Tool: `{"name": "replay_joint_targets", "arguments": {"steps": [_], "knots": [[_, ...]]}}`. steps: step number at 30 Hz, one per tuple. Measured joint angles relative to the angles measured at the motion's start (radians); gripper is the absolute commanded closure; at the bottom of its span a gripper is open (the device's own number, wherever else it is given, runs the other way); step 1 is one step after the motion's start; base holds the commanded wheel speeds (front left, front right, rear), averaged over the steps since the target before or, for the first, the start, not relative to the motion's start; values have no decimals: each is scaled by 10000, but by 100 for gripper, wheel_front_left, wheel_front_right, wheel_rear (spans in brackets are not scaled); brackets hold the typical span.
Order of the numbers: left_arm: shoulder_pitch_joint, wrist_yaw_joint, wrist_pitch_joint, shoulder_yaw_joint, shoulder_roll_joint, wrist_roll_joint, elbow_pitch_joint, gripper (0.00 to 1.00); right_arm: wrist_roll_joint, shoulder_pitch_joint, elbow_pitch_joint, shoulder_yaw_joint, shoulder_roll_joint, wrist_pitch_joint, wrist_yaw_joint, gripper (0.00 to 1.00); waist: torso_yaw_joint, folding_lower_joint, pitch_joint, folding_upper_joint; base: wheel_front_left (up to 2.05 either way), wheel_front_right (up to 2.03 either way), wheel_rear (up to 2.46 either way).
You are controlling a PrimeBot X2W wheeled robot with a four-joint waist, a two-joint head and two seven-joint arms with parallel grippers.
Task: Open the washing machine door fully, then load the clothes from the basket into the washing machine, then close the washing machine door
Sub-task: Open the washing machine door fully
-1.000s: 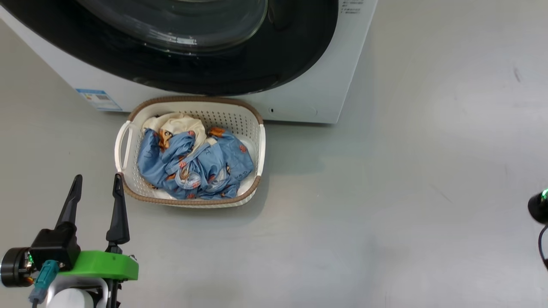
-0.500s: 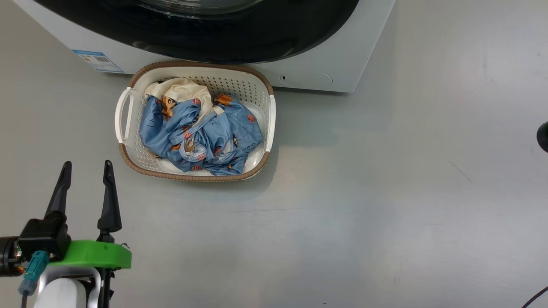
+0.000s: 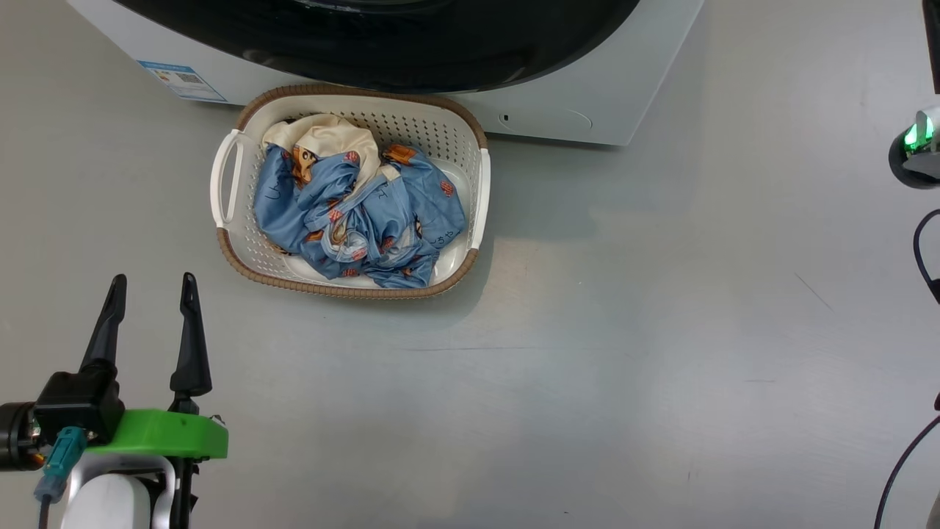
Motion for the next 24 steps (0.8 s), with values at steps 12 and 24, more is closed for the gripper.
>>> {"name": "replay_joint_targets", "arguments": {"steps": [12, 24], "knots": [[-244, 2, 0, -270, -173, -4, -6, 0, -339, -679, 272, 564, -50, 506, 0, 100, 398, -1, 120, 0, 0, 0, 0], [-296, 2, 0, -382, -238, -73, 2, 0, -502, -1459, 451, 840, -150, 688, 0, 100, 1025, 0, 323, 0, 0, 0, 0]]}}
